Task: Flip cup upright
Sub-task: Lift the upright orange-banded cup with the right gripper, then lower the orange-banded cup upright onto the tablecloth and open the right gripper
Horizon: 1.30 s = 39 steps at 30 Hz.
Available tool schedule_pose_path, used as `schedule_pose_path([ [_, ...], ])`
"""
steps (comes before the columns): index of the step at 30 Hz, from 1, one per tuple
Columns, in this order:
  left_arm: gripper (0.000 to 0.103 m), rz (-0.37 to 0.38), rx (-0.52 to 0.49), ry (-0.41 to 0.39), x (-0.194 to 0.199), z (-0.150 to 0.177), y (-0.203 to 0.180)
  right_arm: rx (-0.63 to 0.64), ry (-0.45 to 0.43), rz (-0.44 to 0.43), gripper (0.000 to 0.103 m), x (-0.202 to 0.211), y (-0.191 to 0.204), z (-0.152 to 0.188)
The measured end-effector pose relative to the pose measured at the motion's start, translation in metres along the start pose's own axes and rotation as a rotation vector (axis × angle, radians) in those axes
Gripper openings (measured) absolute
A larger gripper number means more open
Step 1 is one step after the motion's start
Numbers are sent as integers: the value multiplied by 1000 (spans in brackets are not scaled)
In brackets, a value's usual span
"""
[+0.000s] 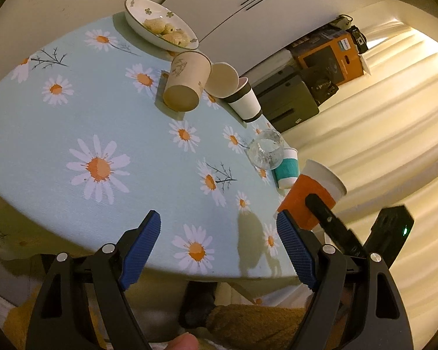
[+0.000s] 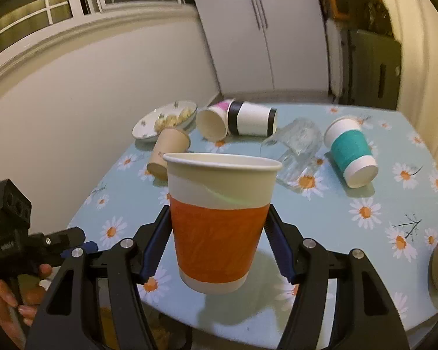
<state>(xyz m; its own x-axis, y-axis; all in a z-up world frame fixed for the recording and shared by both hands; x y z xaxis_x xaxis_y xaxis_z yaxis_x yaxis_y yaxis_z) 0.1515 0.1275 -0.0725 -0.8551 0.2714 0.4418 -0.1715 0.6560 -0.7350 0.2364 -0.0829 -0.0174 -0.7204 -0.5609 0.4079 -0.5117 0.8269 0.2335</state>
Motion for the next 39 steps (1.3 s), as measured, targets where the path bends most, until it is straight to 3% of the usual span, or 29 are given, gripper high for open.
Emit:
schedule_pose_path([
  [3,80,0,-24,-12,3,-1,-3,91,-132,10,64,11,13,5],
  [8,80,-16,-41,-23,6,0,-3,286,-327,98,63,25,44,23],
  [16,80,-13,-27,-42,12,-2,1,292,-487,291,63,24,42,37],
  [22,80,-14,-19,-41,11,-2,1,276,-440,381,63,-9,23,58],
  [39,80,-43,-21,-54,11,-3,5,313,-409,349,64,-31,30,91],
])
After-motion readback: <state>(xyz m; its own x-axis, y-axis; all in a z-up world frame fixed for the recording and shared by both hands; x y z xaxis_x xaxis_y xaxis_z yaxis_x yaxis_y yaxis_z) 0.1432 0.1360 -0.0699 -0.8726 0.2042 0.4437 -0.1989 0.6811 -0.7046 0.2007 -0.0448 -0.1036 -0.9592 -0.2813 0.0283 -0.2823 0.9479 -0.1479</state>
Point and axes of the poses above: each gripper's, at about its wrist camera, not at the fingertips, and x roughly against the way its jaws point, y to its left, z to its underside, the point moved 4 cm from there along -x, roughly the way its jaws point, and after that the axes turned 14 degrees about -y, right-handed, at the moved point
